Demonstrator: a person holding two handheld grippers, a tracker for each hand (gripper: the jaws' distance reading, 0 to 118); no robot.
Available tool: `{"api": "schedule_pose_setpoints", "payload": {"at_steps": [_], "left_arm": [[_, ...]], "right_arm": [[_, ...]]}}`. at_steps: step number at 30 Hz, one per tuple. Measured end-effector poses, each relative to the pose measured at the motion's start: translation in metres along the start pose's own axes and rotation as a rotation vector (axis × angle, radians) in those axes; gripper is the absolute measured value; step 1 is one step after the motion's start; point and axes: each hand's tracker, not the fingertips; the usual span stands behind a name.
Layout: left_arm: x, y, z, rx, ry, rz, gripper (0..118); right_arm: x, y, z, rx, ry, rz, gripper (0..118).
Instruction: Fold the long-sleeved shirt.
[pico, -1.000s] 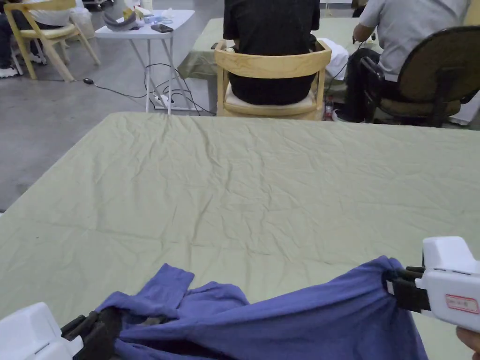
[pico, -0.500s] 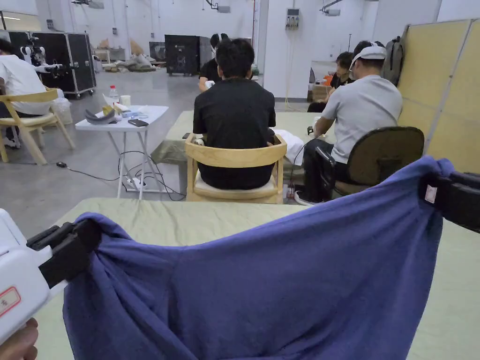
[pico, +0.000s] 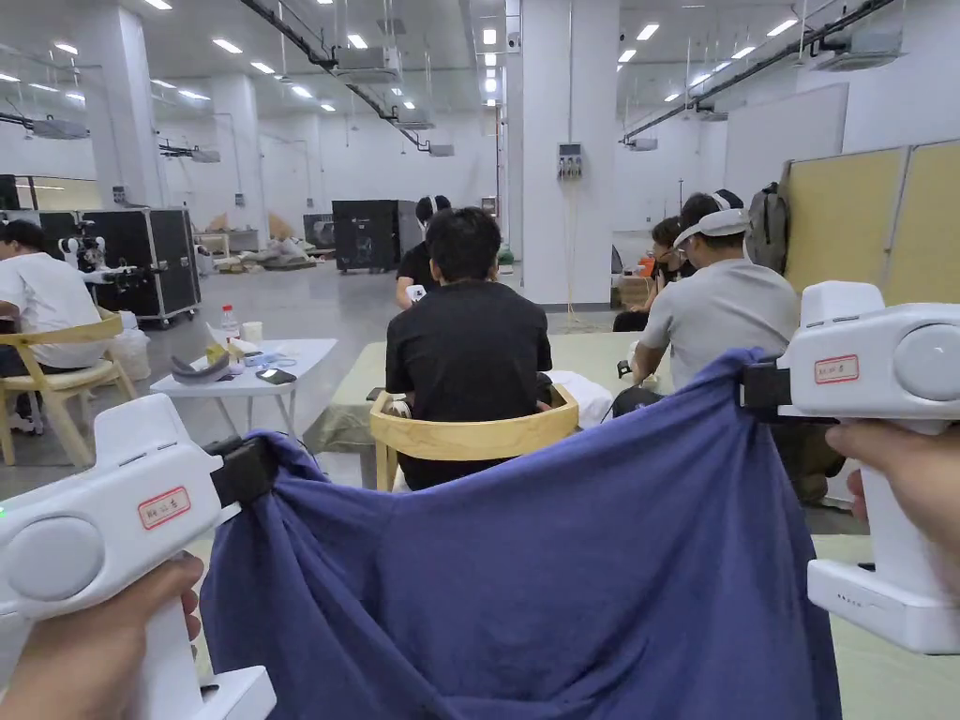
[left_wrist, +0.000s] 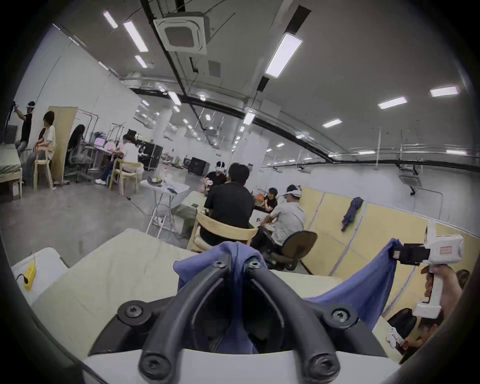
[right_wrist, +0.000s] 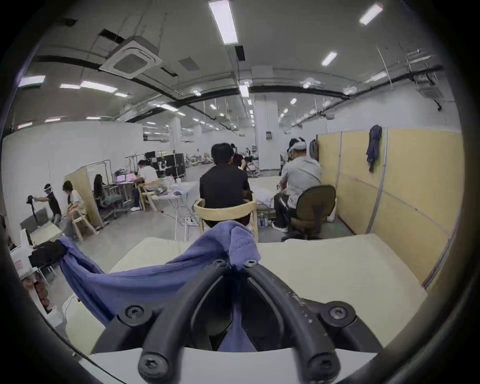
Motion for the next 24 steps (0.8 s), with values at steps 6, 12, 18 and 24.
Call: {"api": "schedule_pose_setpoints", "payload": {"at_steps": [6, 12, 18, 24], "left_arm": [[-0.037, -0.056, -0.070, -0.060, 0.074, -0.008, 7], [-0.070, -0.156, -0.114, -0.243, 0.168, -0.017, 7], [-0.112, -0.246, -0.105, -0.415, 0.232, -0.015, 7], [-0.123, -0.301, -0.017, -0.463, 0.263, 0.037, 7]], "right_arm": [[0.008, -0.073, -0.088, -0.127, -0.022, -0.001, 7], [0.007, -0.188, -0.161, -0.310, -0.025, 0.078, 7], [0.014, -0.293, -0.172, -0.459, 0.014, 0.130, 7], [0.024, -0.354, -0.101, -0.483, 0.055, 0.120, 7]]}}
